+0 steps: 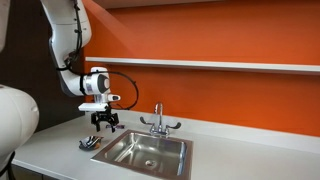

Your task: Take the black packet out of the sink and put it on the left side of the counter.

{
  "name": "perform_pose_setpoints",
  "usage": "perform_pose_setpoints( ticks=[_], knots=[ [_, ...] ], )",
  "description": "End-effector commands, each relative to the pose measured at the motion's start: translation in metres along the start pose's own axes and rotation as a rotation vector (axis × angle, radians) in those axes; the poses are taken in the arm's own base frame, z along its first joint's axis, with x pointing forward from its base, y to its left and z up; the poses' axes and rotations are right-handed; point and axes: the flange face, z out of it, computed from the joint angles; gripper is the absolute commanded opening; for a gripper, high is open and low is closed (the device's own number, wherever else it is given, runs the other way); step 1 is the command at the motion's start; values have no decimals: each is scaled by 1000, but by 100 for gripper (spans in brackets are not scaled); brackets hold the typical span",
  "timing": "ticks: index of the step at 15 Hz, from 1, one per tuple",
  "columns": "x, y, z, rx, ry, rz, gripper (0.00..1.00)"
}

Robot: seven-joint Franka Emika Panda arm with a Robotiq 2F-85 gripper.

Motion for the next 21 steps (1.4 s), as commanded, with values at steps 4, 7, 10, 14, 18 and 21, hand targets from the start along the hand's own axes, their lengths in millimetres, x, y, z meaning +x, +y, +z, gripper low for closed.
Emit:
perform_pose_setpoints(
  ticks=[4,7,10,14,18,21],
  knots=[
    [-35,72,-9,-10,-8,225,100],
    [-48,107,-9,-9,-19,309,100],
    [-59,135,-6,-11,-25,376,100],
    [-57,148,2,-10,-46,379,100],
    [-57,143,4,-10,-50,369,100],
    [-57,142,4,-10,-50,368,100]
  ],
)
